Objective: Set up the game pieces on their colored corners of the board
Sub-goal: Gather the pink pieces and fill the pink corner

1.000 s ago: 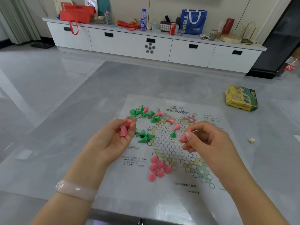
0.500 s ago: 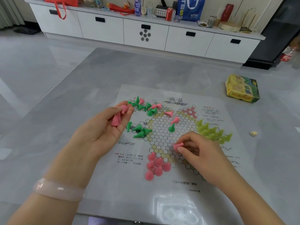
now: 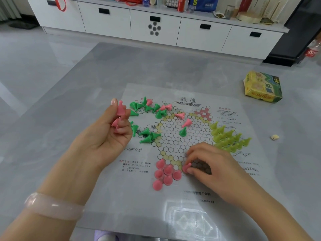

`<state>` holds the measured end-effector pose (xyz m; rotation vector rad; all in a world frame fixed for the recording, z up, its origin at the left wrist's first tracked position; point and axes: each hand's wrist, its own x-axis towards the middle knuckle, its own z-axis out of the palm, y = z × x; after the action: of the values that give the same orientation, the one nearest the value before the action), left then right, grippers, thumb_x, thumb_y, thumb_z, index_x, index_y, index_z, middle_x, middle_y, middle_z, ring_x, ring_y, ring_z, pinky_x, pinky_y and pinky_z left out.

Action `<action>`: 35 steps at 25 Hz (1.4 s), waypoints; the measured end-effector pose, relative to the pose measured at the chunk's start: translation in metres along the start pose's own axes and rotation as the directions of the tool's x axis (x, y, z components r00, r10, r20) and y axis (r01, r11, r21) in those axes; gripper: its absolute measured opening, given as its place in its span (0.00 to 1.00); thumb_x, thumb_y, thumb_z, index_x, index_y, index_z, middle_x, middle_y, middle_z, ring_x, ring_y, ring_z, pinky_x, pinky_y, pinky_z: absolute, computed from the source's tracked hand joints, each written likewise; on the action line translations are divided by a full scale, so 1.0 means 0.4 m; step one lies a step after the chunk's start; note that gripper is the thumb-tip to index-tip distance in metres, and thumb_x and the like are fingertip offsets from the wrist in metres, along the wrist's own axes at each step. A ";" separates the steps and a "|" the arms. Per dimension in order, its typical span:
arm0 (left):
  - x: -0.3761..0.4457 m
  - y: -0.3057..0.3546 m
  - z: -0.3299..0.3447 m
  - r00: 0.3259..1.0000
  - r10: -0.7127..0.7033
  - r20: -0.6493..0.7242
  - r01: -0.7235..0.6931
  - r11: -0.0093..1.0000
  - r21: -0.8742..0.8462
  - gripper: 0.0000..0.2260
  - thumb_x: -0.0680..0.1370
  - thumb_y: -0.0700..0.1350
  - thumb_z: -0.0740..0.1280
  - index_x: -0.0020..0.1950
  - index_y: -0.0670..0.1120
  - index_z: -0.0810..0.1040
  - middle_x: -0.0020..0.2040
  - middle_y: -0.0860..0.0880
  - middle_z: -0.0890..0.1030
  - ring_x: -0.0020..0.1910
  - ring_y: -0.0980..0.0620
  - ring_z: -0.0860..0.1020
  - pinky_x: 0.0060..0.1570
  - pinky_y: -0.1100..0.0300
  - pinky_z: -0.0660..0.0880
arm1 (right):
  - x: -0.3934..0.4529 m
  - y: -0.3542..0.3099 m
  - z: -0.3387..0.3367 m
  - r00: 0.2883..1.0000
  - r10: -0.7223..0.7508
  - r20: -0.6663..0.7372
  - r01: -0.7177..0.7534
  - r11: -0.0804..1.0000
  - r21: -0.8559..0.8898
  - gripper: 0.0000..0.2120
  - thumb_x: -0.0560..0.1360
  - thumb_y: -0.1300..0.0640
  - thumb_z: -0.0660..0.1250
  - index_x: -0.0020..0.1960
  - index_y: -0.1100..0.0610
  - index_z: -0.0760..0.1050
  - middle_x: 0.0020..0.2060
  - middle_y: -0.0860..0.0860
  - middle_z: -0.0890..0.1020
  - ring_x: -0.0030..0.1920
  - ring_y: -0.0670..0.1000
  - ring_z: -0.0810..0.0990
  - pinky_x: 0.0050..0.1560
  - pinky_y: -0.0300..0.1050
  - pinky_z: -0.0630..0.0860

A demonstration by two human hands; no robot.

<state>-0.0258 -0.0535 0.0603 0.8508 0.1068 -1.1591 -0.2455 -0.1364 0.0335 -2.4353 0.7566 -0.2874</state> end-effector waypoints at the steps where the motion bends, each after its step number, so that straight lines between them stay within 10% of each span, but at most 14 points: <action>1: 0.000 -0.002 0.001 1.000 -0.003 -0.008 0.003 1.000 0.004 0.08 0.64 0.48 0.68 0.37 0.46 0.74 0.29 0.53 0.74 0.20 0.60 0.64 0.22 0.73 0.61 | -0.001 0.000 0.001 1.000 0.000 0.005 0.000 1.000 -0.005 0.03 0.70 0.55 0.69 0.42 0.48 0.78 0.45 0.35 0.74 0.50 0.41 0.74 0.51 0.32 0.70; 20: -0.017 -0.024 0.014 0.994 -0.079 0.081 0.058 0.969 0.239 0.06 0.65 0.48 0.68 0.36 0.47 0.74 0.27 0.54 0.73 0.22 0.60 0.64 0.20 0.72 0.61 | -0.004 0.001 -0.008 0.996 0.006 0.093 -0.003 1.000 -0.026 0.08 0.72 0.53 0.68 0.51 0.45 0.75 0.50 0.34 0.72 0.55 0.36 0.70 0.56 0.27 0.65; 27: -0.050 -0.100 0.051 0.971 -0.188 0.146 0.079 0.832 0.549 0.10 0.61 0.50 0.68 0.28 0.44 0.74 0.26 0.50 0.77 0.20 0.59 0.65 0.18 0.70 0.61 | 0.024 -0.070 -0.030 0.975 0.015 -0.220 0.064 0.935 0.350 0.09 0.69 0.55 0.66 0.45 0.41 0.76 0.46 0.39 0.79 0.46 0.40 0.78 0.46 0.28 0.72; 35: -0.055 -0.117 0.056 0.956 -0.209 0.206 0.030 0.768 0.640 0.10 0.63 0.52 0.67 0.28 0.45 0.75 0.24 0.52 0.74 0.20 0.59 0.64 0.18 0.70 0.60 | 0.048 -0.098 -0.011 0.966 0.023 -0.259 0.103 0.881 0.461 0.05 0.67 0.56 0.69 0.42 0.50 0.80 0.39 0.45 0.82 0.41 0.46 0.80 0.43 0.37 0.77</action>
<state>-0.0819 -0.0574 0.0617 1.2817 -0.4934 -1.4510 -0.2137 -0.1227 0.0606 -1.9686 0.6497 -0.7293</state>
